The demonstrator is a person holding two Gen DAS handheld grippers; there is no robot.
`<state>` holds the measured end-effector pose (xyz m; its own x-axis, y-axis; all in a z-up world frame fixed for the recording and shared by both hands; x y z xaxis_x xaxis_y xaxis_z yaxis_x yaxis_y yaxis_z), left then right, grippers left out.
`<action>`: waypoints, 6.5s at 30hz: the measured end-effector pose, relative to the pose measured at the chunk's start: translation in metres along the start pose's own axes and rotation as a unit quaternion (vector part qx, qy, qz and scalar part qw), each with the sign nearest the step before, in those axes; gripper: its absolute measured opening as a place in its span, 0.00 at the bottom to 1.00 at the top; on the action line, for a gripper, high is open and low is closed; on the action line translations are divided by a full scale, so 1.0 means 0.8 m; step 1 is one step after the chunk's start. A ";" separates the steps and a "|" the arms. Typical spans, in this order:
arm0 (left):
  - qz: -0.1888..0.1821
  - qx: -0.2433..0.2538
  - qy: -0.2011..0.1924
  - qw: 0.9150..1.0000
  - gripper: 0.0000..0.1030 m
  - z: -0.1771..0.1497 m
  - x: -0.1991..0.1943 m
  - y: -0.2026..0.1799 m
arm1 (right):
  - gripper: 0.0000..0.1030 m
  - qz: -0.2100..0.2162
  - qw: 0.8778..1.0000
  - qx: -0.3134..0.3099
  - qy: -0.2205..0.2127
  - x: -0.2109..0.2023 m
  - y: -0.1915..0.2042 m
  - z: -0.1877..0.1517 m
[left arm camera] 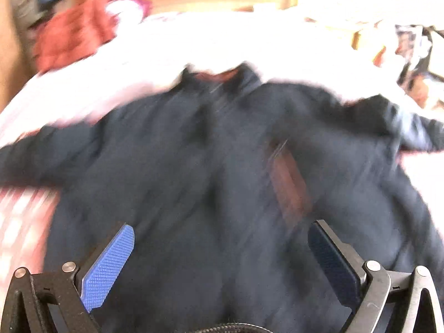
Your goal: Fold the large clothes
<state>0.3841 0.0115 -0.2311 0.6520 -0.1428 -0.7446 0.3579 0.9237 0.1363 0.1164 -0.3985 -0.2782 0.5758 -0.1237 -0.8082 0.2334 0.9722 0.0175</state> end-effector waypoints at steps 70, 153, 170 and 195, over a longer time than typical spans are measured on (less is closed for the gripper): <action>0.047 0.033 0.068 0.996 1.00 0.217 0.344 -0.198 | 0.11 0.093 0.863 0.488 -0.093 0.326 -0.301 0.318; 0.025 0.001 -0.006 1.000 1.00 0.021 0.072 0.062 | 0.87 -0.038 0.992 -0.116 -0.030 0.284 0.294 0.248; -0.113 0.133 0.092 0.980 1.00 0.240 0.360 -0.226 | 0.10 -0.036 0.959 -0.265 -0.095 0.288 0.310 0.153; 0.009 -0.075 0.004 0.997 1.00 0.078 0.277 0.043 | 0.60 0.059 0.996 0.060 -0.034 0.390 0.356 0.355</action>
<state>0.5824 -0.0102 -0.3507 0.6518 -0.1234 -0.7483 0.2412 0.9692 0.0503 0.5847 -0.2169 -0.3581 0.6555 -0.0269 -0.7548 0.2500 0.9508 0.1832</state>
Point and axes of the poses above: each gripper's, at about its wrist camera, not at the fingertips, and x roughly the way its jaws point, y to its left, z to its top, the point moved 2 cm from there along x, roughly the way its jaws point, and after that the axes turned 13 degrees about x, right-handed, at the moved point
